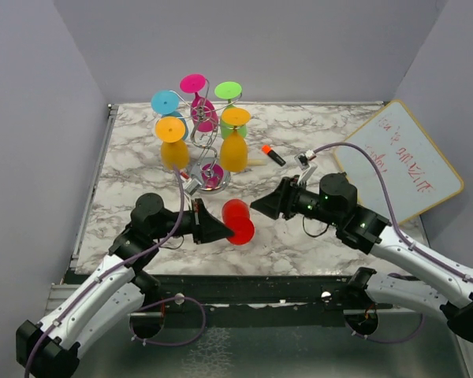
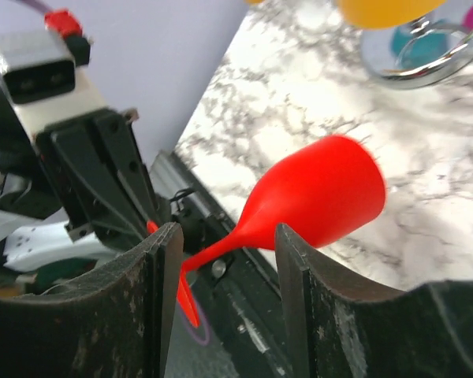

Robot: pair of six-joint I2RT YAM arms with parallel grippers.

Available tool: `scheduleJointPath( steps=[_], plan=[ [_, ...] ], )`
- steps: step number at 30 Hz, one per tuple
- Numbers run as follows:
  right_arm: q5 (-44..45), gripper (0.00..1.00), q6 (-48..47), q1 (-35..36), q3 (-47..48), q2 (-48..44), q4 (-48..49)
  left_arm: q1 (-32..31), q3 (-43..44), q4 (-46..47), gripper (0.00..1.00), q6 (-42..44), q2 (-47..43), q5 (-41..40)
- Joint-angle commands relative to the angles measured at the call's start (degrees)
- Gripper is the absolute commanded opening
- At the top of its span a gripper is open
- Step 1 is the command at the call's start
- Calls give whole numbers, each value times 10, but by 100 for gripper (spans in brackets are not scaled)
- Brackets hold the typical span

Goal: Take the wine glass off the wine glass rack
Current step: Place the wine glass at the center of the board.

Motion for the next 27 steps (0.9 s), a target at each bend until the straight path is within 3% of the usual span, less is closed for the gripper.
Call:
scheduleJointPath(
  steps=[1,4,10,14,19,24,27],
  plan=[
    [105,56,-58,-10,54,-14,-112,-40,-12,1,0,43,0,-54],
    [90,56,-58,-49,64,-11,-145,-82,-5,1,0,64,28,-80],
    [-176,55,-34,-242,1,2,-73,-191,13,-7,0,139,48,-204],
    [-248,56,-34,-276,-17,13,-28,-234,15,-9,0,179,45,-249],
    [-260,61,-61,-278,-8,26,-42,-268,19,-9,0,225,58,-243],
    [-197,73,-101,-278,24,-8,-122,-294,-8,-14,0,278,65,-238],
    [-165,80,-124,-278,16,-40,-136,-312,-24,-14,0,358,36,-193]
  ],
)
